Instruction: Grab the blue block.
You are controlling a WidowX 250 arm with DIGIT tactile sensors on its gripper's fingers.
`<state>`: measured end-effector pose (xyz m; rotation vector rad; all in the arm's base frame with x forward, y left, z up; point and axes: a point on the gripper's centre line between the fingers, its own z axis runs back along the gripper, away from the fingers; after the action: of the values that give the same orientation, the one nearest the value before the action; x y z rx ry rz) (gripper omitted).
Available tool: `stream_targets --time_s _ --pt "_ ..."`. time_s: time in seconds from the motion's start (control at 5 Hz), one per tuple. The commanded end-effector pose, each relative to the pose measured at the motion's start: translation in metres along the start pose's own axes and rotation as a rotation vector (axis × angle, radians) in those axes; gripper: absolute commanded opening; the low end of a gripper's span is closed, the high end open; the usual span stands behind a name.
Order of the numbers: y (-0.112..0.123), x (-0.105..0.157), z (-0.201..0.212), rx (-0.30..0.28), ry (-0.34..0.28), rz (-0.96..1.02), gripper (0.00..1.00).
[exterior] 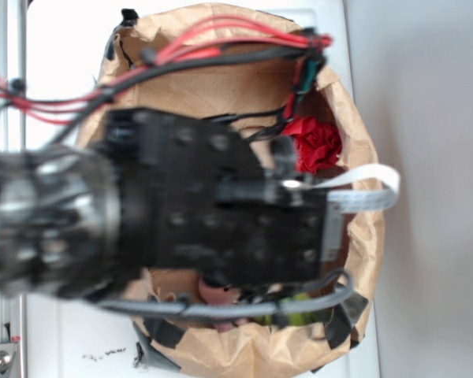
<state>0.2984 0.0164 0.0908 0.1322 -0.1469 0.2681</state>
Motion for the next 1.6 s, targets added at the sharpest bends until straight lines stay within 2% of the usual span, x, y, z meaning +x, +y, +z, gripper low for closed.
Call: stream_targets --time_s 0.0,0.4,0.6,0.8,1.0,1.2,1.4 --pt "0.002 0.039 0.008 -0.118 -0.018 0.175 1.0" --pt "-0.013 0.036 0.0 -0.166 0.023 0.193 1.0" --pt "-0.019 0.038 -0.009 -0.175 0.019 0.199 1.0" --pt "-0.017 0.043 -0.021 -0.137 0.009 0.195 1.0" --pt "-0.006 0.05 -0.039 -0.075 -0.022 0.202 1.0" --pt "0.002 0.057 -0.05 -0.044 -0.025 0.222 1.0" --pt "0.005 0.059 -0.05 -0.04 -0.036 0.218 1.0"
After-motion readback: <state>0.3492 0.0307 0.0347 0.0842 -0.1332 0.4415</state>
